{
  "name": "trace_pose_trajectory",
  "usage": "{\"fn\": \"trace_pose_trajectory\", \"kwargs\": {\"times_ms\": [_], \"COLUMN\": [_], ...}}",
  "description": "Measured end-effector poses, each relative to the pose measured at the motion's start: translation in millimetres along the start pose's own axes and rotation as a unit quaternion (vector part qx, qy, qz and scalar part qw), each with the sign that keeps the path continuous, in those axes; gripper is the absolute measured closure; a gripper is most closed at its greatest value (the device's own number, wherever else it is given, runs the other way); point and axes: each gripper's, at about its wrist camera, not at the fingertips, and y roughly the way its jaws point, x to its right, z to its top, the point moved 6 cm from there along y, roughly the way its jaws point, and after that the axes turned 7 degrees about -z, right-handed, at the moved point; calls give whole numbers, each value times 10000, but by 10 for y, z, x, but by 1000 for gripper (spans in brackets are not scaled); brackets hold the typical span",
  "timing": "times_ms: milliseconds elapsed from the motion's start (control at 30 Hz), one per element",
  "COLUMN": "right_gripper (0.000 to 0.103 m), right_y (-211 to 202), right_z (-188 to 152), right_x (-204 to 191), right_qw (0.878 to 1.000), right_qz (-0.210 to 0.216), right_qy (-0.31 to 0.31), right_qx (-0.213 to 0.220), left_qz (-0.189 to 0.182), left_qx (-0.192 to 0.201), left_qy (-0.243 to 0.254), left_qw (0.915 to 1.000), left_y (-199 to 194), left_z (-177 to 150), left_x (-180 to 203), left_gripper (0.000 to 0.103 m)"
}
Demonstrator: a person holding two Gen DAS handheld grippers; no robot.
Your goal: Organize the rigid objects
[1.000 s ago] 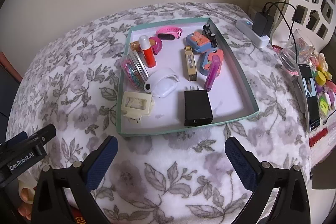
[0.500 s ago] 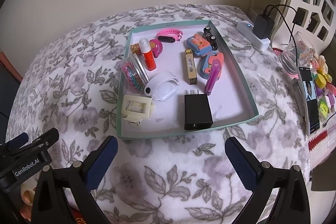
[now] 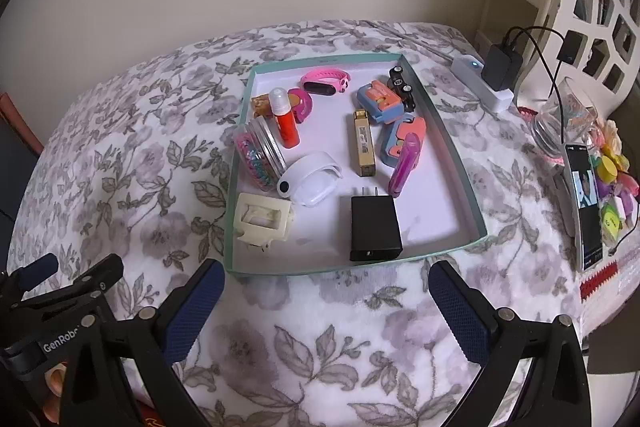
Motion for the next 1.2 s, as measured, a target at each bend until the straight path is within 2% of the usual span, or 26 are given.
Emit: {"fn": "trace_pose_trajectory", "kwargs": {"times_ms": [1200], "right_gripper": [0], "right_y": [-6], "right_z": [41], "right_x": [-19], "right_qw": [9997], "right_qz": [-36], "right_qy": [-230], "right_qx": [44], "left_qz": [36], "left_qx": [33], "left_qy": [69], "left_qw": [10000], "left_y": [-19], "left_z": [11], "left_x": [37], "left_gripper": [7]}}
